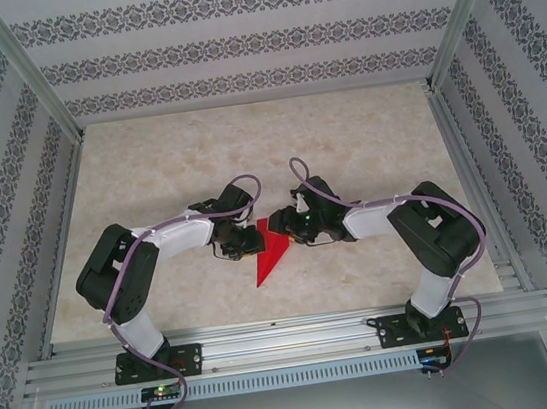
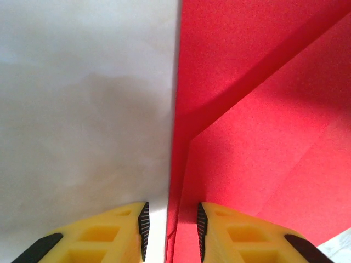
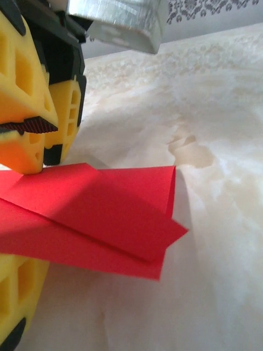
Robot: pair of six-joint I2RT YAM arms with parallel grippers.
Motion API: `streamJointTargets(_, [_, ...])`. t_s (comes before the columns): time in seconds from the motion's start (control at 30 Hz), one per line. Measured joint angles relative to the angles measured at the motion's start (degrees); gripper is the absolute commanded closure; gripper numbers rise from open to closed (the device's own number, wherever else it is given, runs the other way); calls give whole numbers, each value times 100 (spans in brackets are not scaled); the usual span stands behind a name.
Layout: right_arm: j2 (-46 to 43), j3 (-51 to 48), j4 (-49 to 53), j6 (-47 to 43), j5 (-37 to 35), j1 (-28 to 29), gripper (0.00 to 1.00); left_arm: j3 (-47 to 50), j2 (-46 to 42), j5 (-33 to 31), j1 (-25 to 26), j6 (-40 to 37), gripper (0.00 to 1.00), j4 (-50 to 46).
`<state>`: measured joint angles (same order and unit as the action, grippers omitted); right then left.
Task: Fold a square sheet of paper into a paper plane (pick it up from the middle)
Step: Turn over the paper at the center of the table.
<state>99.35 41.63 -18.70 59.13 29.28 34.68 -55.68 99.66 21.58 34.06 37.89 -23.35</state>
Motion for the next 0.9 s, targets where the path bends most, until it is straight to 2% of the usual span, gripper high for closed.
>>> streamJointTargets(0.5, [131, 37, -31, -251, 15, 122, 90, 109, -129, 46, 85, 26, 67, 205])
streamJointTargets(0.7, [-13, 372, 595, -651, -59, 122, 95, 367, -743, -94, 125, 138, 66, 341])
streamJointTargets(0.9, [-656, 804, 1729, -1305, -404, 122, 95, 684, -1657, -669, 125, 240, 64, 393])
